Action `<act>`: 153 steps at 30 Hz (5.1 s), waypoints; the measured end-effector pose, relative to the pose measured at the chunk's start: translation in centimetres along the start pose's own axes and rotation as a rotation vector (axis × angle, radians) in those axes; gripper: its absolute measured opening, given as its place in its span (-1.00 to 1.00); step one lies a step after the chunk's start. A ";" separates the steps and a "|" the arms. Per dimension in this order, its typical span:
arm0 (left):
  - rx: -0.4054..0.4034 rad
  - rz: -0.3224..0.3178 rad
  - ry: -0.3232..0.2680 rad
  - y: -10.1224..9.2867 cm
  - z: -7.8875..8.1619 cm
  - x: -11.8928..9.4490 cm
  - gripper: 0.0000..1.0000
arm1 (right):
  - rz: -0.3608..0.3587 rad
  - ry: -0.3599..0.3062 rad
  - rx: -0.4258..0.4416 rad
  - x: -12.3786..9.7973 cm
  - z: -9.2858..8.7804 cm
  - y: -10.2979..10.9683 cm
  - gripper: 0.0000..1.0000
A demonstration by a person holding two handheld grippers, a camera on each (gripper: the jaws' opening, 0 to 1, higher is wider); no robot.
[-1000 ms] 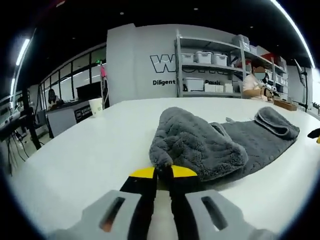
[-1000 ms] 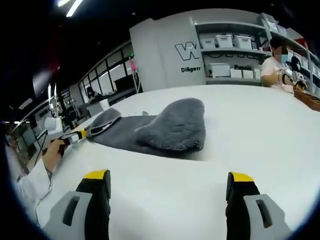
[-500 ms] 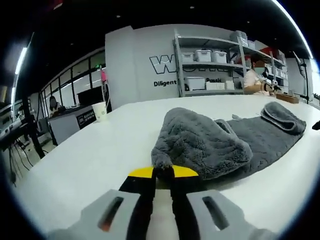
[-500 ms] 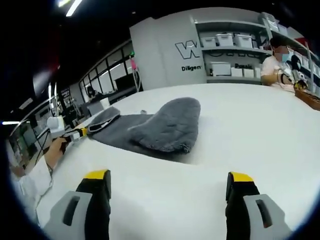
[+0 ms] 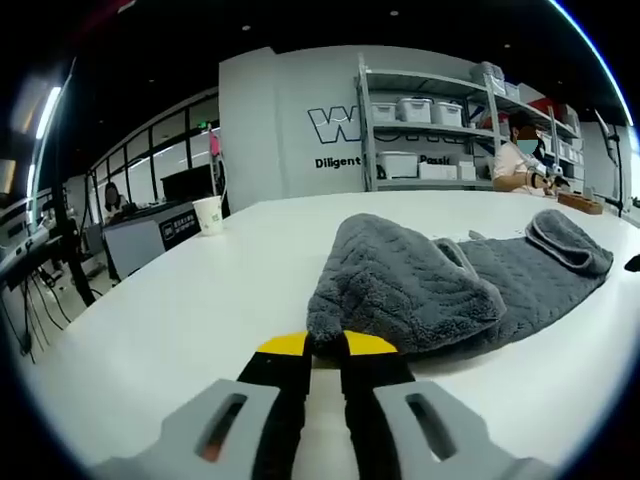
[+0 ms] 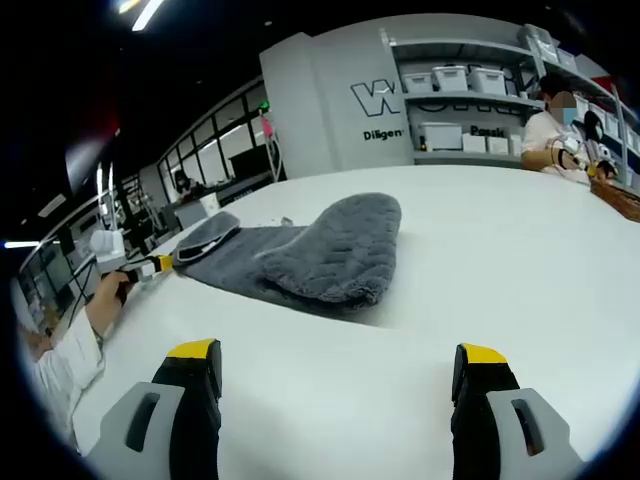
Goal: Open the folded towel by lifting each exposed corner and separating the folded layers until the towel lies flat within the target outline without major curled edges
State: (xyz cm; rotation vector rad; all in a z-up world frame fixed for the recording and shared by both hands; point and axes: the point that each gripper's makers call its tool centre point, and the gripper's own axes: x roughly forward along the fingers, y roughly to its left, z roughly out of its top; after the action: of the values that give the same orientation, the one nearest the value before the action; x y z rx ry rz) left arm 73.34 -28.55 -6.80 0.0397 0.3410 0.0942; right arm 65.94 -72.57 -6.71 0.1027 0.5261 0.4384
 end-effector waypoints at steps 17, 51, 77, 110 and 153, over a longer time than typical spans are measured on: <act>-0.077 -0.262 0.025 -0.7 1.3 -3.2 0.88 | -0.004 0.003 0.006 -0.1 0.0 -0.2 0.87; 0.009 -0.536 0.123 -5.0 -0.9 -7.2 0.98 | -0.027 -0.107 -0.257 1.3 2.8 2.0 0.96; -0.007 -0.579 0.121 -6.0 -0.4 -8.0 0.98 | -0.152 -0.200 -0.809 4.7 3.9 7.4 -0.47; 0.024 -0.637 0.171 -7.0 -1.6 -8.6 0.95 | -0.207 -0.183 -0.887 10.0 5.2 7.9 -1.00; 0.039 -0.645 0.205 -7.3 -2.2 -8.3 0.91 | -0.593 -0.448 -0.403 -2.7 10.2 -7.1 -1.00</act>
State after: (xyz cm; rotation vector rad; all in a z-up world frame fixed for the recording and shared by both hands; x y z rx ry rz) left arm 65.47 -36.54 -6.55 -0.0432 0.5462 -0.5502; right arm 71.73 -80.02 1.89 -0.3327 0.0064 -0.0711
